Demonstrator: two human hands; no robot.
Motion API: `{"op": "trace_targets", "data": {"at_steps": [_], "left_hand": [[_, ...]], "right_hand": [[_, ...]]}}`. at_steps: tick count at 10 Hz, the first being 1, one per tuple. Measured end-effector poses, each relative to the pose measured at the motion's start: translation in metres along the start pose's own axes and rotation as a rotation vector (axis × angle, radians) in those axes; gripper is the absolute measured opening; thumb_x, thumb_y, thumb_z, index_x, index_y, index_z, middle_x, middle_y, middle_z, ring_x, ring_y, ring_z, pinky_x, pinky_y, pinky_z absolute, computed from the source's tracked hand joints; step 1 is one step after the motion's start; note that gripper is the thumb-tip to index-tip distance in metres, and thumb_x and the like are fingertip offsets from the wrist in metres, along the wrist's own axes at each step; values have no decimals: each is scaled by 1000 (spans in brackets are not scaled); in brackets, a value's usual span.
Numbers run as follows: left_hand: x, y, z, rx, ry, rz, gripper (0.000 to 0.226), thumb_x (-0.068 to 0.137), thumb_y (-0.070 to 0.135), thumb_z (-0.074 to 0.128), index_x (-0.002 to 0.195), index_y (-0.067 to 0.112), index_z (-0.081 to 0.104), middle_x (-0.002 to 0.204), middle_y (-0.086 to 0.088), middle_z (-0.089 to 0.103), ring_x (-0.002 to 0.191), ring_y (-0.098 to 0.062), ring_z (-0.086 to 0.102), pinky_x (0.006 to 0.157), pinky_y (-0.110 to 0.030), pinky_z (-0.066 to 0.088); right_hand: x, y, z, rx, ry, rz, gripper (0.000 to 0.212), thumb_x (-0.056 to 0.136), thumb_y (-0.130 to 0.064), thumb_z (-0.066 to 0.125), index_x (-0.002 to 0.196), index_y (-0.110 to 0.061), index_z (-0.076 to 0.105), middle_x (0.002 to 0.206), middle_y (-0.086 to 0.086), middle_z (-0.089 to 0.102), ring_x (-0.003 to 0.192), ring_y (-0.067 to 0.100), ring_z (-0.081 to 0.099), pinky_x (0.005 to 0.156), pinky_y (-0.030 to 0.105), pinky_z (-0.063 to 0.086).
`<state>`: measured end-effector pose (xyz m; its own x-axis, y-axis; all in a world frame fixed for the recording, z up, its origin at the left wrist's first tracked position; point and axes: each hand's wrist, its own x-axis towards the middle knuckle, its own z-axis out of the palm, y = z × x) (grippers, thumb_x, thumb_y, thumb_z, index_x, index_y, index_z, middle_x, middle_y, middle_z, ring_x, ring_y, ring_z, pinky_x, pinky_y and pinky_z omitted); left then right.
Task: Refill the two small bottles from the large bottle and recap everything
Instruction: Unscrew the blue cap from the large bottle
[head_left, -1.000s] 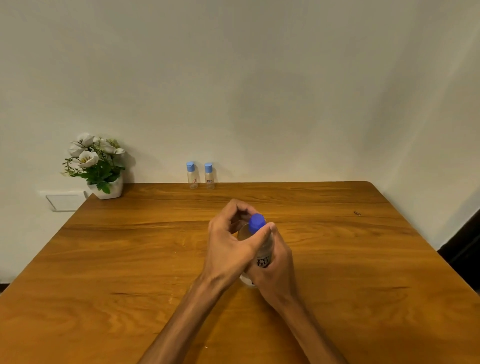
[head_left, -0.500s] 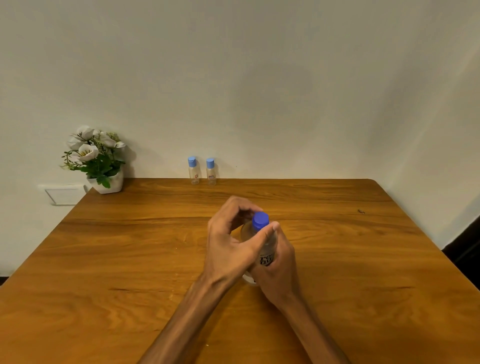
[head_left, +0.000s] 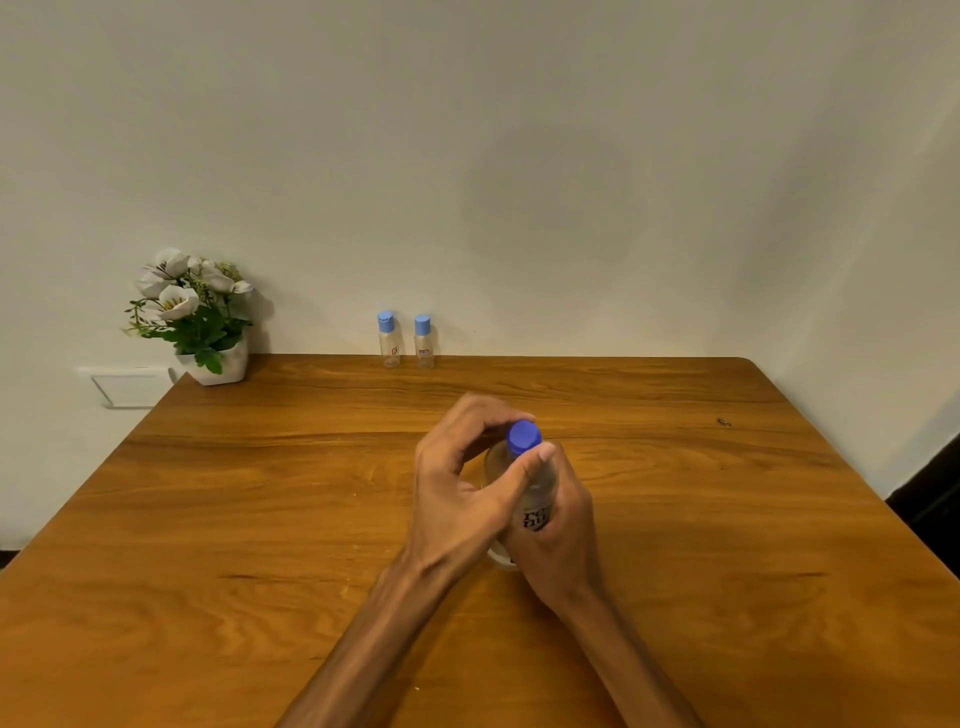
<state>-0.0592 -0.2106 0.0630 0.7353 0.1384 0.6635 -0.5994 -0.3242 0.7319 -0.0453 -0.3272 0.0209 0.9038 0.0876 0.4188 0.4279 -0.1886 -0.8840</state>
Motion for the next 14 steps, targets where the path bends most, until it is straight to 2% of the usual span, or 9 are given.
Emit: {"op": "trace_targets", "data": {"at_steps": [2,3,4,5,6,7,8,11,14], "left_hand": [[1,10,1,-222,170,-170,24,89,26,80,107,11,75,104,-4,71,99,-18,72,85,-33,63],[8,-2,-18,-321,316,-363,25,90,29,76,109,12,76,100,-9,76,89,-22,73,86,-38,64],[9,-27,-39,-35,211,-446,20,89,28,81,106,18,77,98,-1,76,89,-19,72,89,-43,63],[-4,-55,-56,470,-62,-432,20,85,36,82,102,28,75,95,14,71,89,-5,66,79,-31,59],[-11,-59,-58,570,-144,-451,25,85,44,78,105,29,74,97,17,69,90,-3,65,78,-25,55],[-15,-66,-61,609,-137,-391,28,83,53,76,99,31,73,95,18,69,88,-2,63,84,-38,58],[-17,-70,-58,594,-178,-361,34,85,58,75,105,31,73,100,19,66,90,-1,60,89,-39,55],[-26,-70,-16,542,-314,-242,35,88,37,79,120,24,73,104,11,65,93,-7,57,90,-37,53],[-19,-70,16,498,-303,-186,31,83,23,79,114,20,74,98,9,66,88,-10,54,83,-35,48]], "right_hand": [[0,7,-1,-1,3,-49,54,71,-40,83,118,-22,64,103,-10,71,93,8,69,75,11,51],[-2,4,-3,41,51,-79,50,74,-39,86,115,-23,63,101,-8,71,89,15,70,73,24,57],[-1,-1,-6,66,108,-63,50,73,-45,83,115,-25,63,101,-7,71,88,17,70,73,33,59],[3,-6,-13,52,216,-40,49,72,-49,81,115,-37,61,104,-14,70,90,9,68,74,24,57],[5,-4,-17,38,241,-17,52,73,-52,80,118,-37,60,107,-14,69,93,7,67,75,23,57],[5,3,-18,-7,277,-5,64,73,-55,81,125,-24,60,112,-6,68,95,11,67,75,29,59],[7,6,-20,-10,290,-6,65,73,-55,81,126,-24,59,113,-7,68,96,11,67,75,28,60],[15,15,-28,-60,305,0,68,72,-61,79,128,-27,59,114,-10,67,97,5,66,76,21,57],[18,15,-32,-72,290,17,69,71,-61,79,129,-31,56,116,-15,65,100,-3,63,76,11,52]]}}
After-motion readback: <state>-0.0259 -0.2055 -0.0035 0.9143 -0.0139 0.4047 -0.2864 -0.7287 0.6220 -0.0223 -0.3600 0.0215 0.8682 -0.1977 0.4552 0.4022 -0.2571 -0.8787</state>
